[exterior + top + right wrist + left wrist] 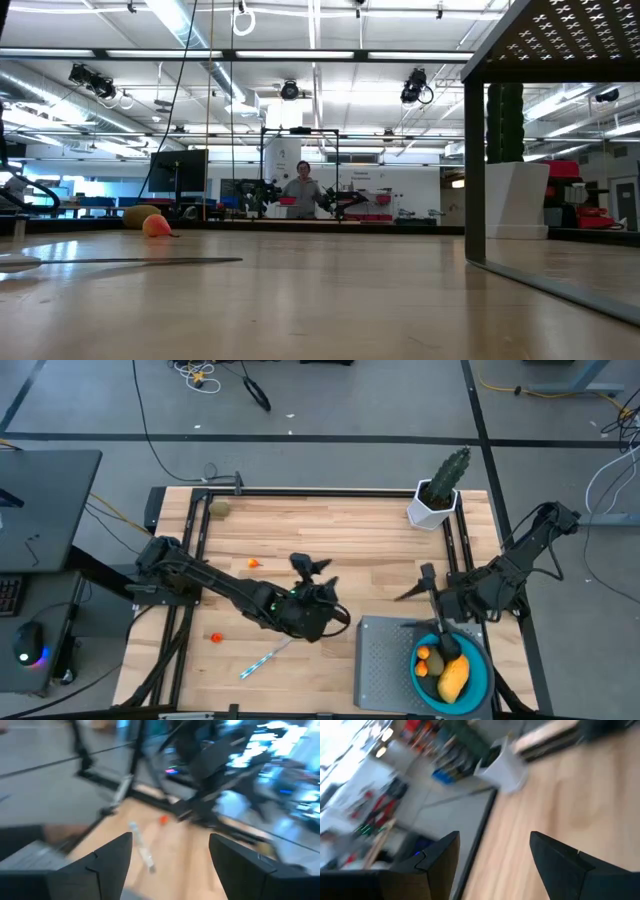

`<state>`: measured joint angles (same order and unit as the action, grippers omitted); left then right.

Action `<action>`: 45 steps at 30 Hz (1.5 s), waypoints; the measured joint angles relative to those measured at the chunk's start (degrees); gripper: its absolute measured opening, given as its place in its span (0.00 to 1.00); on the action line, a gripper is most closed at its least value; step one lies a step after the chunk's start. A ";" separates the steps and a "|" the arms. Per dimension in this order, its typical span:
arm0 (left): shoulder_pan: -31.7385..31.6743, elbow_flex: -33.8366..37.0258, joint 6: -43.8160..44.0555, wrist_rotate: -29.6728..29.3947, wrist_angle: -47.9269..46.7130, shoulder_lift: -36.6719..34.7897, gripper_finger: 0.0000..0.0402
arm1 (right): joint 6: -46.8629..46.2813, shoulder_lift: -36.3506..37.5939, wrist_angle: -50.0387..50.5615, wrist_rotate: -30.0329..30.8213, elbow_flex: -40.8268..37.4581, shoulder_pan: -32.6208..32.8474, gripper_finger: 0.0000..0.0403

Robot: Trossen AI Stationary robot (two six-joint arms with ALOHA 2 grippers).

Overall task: Pick & Place Fruit
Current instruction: Put the yellow pear into the blue strainer bowl on the shelf

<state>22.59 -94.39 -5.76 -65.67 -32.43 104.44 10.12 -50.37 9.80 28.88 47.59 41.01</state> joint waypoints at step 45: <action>-10.55 29.43 7.58 31.72 27.64 -5.34 0.62 | 2.63 -7.65 -0.56 7.09 -0.09 -14.43 0.68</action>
<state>12.03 -64.96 1.82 -33.95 -4.79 99.10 12.75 -58.02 9.23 35.97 47.51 26.59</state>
